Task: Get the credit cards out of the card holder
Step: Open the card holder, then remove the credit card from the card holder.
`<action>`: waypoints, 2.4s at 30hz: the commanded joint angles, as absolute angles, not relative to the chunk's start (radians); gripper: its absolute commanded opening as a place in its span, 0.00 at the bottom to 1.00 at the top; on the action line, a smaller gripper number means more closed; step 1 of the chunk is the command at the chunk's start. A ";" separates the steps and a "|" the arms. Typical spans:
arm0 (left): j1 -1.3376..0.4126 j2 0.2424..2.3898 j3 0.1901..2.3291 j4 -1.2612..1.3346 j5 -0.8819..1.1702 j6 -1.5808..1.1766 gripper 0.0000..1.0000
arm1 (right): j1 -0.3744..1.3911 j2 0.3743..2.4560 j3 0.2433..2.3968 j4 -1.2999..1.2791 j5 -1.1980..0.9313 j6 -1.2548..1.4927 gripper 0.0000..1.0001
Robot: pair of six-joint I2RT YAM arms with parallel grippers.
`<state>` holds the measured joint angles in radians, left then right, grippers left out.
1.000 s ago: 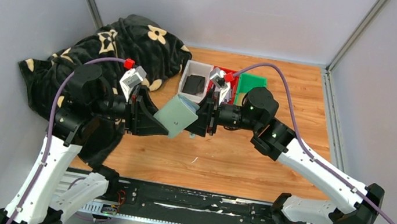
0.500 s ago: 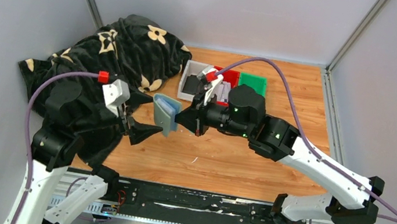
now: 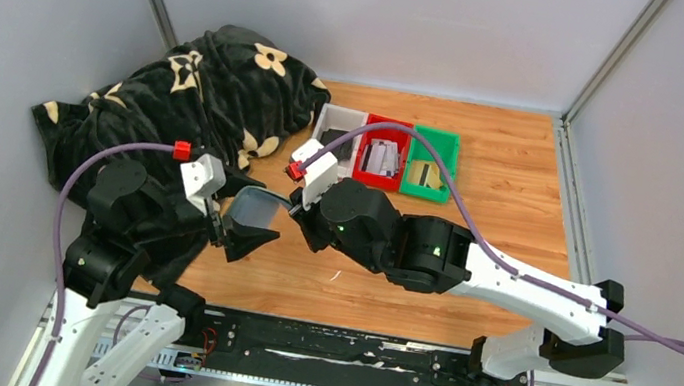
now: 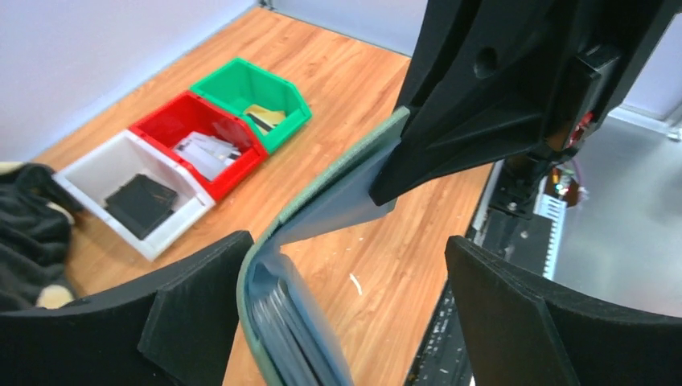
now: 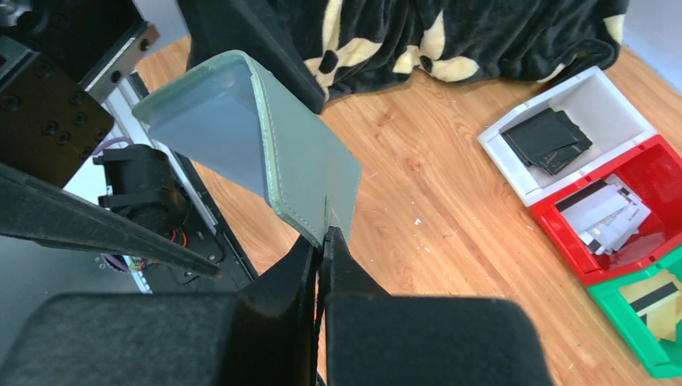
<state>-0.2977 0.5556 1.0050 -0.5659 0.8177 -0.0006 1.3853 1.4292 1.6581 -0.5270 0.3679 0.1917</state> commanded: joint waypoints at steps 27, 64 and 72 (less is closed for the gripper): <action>-0.299 0.568 1.136 -0.733 0.883 0.297 0.79 | 1.380 1.242 1.505 -0.441 0.310 0.141 0.00; -0.299 0.546 1.163 -0.988 0.862 0.645 0.67 | 1.370 1.200 1.480 -0.431 0.230 0.160 0.00; -0.299 0.539 1.162 -1.017 0.823 0.750 0.62 | 1.358 1.205 1.482 -0.436 0.212 0.155 0.00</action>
